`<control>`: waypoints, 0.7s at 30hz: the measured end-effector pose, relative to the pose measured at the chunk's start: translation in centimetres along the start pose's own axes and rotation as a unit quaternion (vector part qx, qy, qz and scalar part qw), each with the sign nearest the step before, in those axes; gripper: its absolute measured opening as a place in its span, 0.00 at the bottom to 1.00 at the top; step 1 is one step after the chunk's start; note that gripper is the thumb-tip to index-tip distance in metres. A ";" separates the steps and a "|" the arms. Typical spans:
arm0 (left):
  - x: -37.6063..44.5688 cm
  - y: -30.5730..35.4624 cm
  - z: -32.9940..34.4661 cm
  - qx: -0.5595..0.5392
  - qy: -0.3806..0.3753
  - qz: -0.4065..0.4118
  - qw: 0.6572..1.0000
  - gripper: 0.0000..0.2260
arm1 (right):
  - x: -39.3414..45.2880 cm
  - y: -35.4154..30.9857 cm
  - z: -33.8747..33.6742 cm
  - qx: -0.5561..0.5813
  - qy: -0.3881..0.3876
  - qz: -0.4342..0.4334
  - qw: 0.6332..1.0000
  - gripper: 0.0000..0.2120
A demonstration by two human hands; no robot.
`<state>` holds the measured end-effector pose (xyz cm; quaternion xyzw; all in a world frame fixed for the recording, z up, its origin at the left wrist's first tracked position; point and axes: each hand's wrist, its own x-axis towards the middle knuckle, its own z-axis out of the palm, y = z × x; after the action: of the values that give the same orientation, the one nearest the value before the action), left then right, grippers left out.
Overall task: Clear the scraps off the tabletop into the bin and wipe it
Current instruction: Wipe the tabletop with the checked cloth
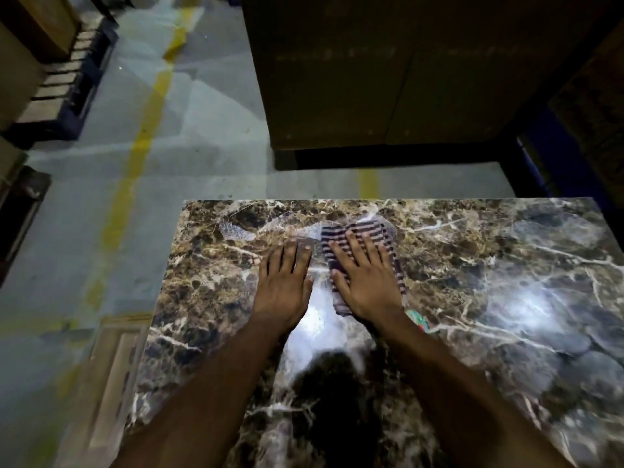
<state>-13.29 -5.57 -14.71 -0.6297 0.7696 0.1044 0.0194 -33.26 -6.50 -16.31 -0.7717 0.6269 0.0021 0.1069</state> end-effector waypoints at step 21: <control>-17.7 3.5 3.2 -0.010 -0.039 0.056 0.998 0.26 | -21.0 -3.1 3.3 -0.006 -0.008 0.026 1.000 0.29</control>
<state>-13.36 12.76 -14.50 -0.5812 0.8012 0.1377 0.0376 -34.31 14.91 -16.14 -0.7559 0.6455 0.0149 0.1077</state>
